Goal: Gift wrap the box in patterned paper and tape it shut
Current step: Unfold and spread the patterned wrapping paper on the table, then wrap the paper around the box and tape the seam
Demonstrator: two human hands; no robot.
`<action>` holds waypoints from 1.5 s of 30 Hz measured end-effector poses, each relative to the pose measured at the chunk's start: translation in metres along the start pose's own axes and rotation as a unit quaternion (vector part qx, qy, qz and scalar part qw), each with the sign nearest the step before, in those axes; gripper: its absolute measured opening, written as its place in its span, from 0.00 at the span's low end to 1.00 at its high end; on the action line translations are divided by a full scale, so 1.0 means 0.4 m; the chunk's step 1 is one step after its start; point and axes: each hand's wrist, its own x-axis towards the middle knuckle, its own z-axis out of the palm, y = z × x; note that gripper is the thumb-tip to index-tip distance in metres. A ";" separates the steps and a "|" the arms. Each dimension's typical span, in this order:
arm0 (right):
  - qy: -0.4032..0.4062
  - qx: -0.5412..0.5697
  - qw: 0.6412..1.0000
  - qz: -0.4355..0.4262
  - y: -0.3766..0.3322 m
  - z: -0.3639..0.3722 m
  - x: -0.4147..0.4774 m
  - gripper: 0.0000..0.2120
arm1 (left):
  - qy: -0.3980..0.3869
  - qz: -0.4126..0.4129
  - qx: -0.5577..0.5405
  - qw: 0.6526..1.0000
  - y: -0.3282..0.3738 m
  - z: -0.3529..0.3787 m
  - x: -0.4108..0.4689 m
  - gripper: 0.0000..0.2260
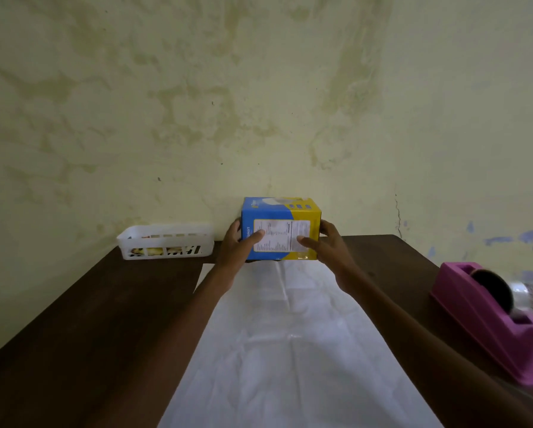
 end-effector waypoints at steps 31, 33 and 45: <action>0.002 -0.186 0.982 0.027 0.066 -0.016 -0.313 0.26 | 0.062 -0.022 0.196 0.978 -0.092 -0.068 -0.308 0.14; 0.002 -0.202 0.979 0.031 0.065 -0.015 -0.314 0.26 | 0.070 -0.022 0.201 0.977 -0.093 -0.066 -0.309 0.12; -0.013 -0.372 0.928 0.033 0.029 -0.051 -0.293 0.45 | 0.026 -0.065 0.330 0.941 -0.060 -0.120 -0.269 0.13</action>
